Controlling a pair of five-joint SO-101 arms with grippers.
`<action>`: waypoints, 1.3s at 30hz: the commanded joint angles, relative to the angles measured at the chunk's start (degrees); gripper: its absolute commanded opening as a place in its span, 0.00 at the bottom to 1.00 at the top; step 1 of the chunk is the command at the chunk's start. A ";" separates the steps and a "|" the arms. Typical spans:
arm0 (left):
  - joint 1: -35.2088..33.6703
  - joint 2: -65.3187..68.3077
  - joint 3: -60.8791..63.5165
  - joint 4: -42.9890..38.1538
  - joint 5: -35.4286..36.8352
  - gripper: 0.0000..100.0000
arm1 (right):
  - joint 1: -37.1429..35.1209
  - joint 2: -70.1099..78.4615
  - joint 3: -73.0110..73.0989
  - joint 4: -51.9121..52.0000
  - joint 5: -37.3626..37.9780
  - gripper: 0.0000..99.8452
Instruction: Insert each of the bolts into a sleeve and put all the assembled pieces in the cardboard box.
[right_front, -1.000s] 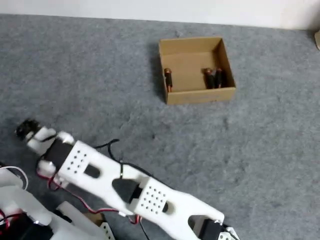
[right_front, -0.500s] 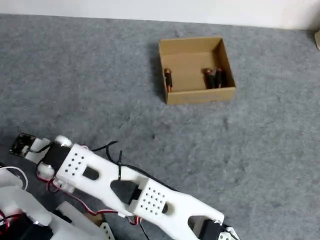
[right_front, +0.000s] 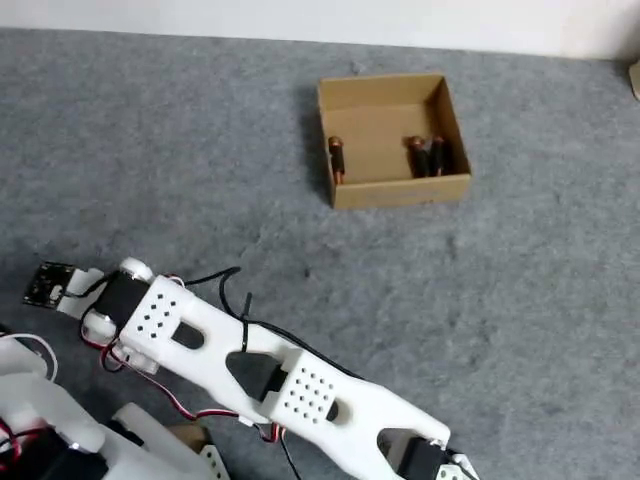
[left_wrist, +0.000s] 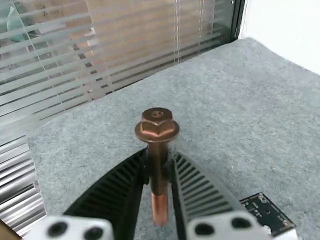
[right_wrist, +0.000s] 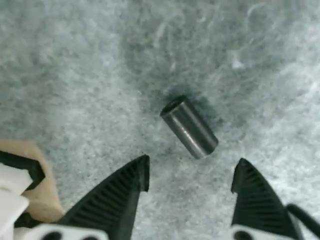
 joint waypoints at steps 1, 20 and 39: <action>1.10 0.31 -0.22 -0.26 0.53 0.00 | -0.04 -2.95 -0.04 -0.48 2.64 0.25; 1.10 0.31 -0.13 -0.26 0.53 0.00 | -2.42 5.85 -0.57 -2.15 6.86 0.07; 1.10 0.31 -0.04 -0.18 0.53 0.00 | -0.48 4.44 -10.51 1.01 3.16 0.01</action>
